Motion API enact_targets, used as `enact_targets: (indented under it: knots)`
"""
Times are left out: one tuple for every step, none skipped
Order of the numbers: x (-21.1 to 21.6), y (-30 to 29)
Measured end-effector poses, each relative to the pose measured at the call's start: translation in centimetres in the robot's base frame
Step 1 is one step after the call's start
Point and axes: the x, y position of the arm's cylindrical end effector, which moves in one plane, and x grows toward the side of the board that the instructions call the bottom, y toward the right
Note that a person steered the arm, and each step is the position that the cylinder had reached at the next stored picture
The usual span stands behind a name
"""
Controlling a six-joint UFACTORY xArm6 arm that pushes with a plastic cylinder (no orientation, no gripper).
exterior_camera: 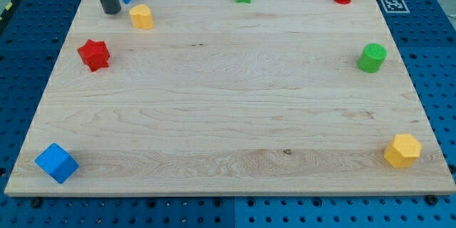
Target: Move the heart diagonally bottom right to the red star
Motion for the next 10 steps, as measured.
enact_targets:
  knots:
    - [0.0, 1.1]
    - [2.2, 4.6]
    - [4.5, 7.5]
    - [6.0, 10.3]
    - [8.7, 13.4]
    - [12.2, 15.7]
    - [15.2, 18.7]
    - [15.3, 20.1]
    - [15.0, 20.8]
    - [14.5, 22.0]
